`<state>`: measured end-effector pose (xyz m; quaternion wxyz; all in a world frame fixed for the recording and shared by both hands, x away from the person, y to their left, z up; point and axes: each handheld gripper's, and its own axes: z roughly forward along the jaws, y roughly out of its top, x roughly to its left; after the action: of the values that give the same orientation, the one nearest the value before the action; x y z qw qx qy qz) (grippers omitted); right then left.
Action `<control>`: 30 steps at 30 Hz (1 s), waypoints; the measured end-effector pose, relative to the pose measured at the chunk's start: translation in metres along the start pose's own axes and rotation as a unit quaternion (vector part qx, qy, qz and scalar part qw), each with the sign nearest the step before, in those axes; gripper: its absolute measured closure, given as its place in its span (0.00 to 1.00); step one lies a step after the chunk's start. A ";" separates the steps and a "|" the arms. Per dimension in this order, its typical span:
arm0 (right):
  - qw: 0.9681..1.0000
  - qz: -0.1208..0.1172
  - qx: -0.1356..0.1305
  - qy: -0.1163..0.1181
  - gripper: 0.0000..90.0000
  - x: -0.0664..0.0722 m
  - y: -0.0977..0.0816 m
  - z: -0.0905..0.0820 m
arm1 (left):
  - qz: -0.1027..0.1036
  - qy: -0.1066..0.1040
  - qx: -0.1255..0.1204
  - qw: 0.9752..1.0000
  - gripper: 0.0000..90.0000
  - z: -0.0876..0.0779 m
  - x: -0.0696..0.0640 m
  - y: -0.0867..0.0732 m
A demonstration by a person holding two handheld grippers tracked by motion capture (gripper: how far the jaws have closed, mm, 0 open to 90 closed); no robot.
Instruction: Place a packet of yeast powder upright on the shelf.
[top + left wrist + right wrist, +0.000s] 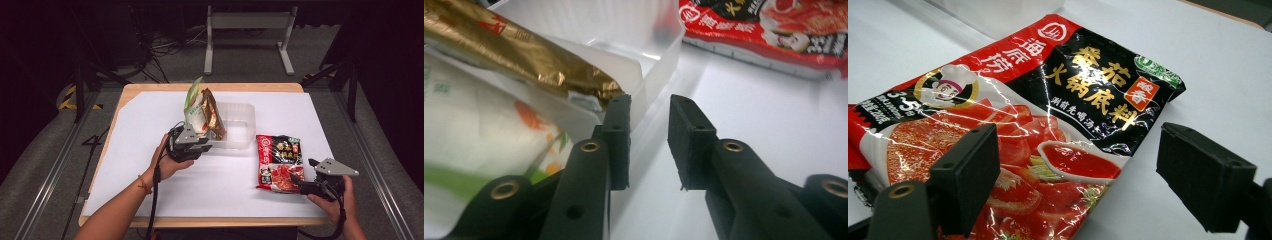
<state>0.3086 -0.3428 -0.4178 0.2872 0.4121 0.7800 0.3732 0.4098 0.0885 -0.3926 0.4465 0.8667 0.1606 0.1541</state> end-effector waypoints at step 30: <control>1.000 0.004 -0.002 0.025 0.22 -0.023 0.023 0.016 | -0.040 0.095 0.030 0.994 0.20 -0.083 -0.010 -0.099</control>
<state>0.3419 -0.3479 -0.4045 0.2669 0.4049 0.7845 0.3864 0.3532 0.1985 -0.4295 0.4093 0.8539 0.2413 0.2124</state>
